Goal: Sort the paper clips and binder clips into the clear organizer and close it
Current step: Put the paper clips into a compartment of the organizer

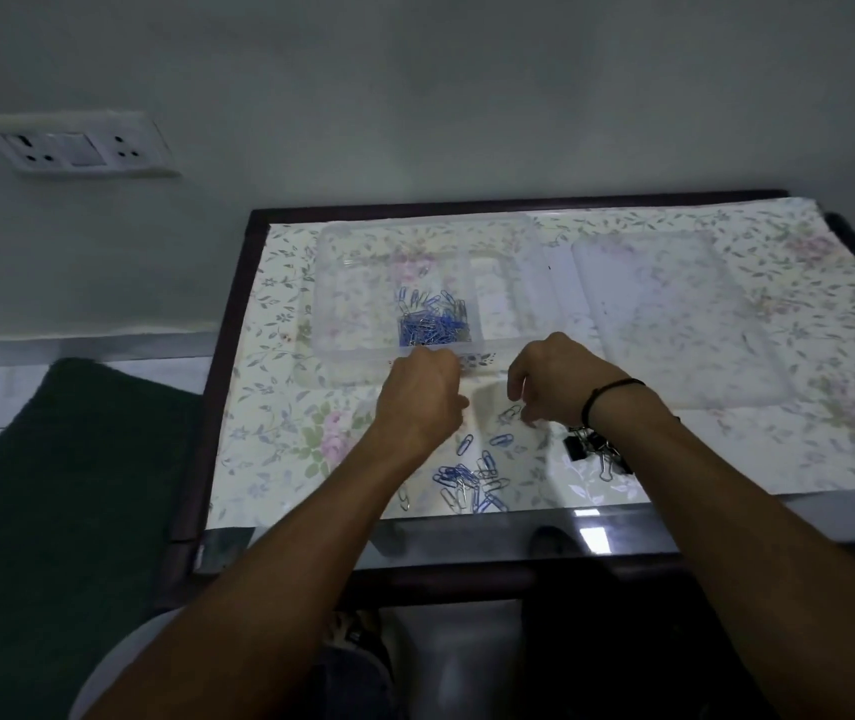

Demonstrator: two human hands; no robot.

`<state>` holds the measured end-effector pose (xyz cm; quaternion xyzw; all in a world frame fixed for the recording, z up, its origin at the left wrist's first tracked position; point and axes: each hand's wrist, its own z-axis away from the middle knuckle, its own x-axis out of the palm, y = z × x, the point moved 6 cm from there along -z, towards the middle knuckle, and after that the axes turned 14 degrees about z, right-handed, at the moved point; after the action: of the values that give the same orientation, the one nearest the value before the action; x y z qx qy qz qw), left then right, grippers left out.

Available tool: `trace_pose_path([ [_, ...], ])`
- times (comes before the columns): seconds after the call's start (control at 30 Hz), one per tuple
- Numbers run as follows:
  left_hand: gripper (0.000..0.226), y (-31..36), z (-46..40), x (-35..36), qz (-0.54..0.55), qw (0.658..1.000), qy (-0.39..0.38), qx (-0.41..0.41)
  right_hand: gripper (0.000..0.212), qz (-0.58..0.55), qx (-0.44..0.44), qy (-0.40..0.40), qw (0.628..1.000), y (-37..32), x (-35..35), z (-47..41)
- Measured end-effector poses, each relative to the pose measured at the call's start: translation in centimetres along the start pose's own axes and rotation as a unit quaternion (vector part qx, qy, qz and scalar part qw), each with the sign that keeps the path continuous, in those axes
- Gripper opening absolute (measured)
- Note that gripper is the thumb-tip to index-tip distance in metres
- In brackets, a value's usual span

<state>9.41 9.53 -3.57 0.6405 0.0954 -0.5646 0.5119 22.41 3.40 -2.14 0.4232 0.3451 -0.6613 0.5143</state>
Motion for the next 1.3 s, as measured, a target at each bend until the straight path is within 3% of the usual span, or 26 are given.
trace_pose_path([
  [0.33,0.024,0.3,-0.9,1.7,0.008,1.000,-0.010,-0.012,0.035,-0.009,0.002,0.015,1.000,0.3,1.1,-1.2],
  [0.53,0.013,0.3,-0.8,1.9,0.022,0.999,-0.019,-0.030,0.009,-0.001,-0.014,0.007,1.000,-0.4,1.3,-1.3],
  [0.67,0.004,0.1,-0.5,2.3,0.020,0.999,-0.037,-0.023,0.006,0.016,-0.038,-0.003,0.999,-0.8,1.5,-0.8],
  [1.07,0.034,-0.8,1.0,1.4,-0.016,0.998,0.002,-0.066,0.016,-0.014,-0.062,-0.033,0.997,-1.7,1.0,0.3],
  [1.3,0.021,-1.3,0.7,0.6,0.044,0.994,-0.066,-0.078,0.007,-0.023,-0.072,-0.024,0.997,-1.8,0.5,0.7],
])
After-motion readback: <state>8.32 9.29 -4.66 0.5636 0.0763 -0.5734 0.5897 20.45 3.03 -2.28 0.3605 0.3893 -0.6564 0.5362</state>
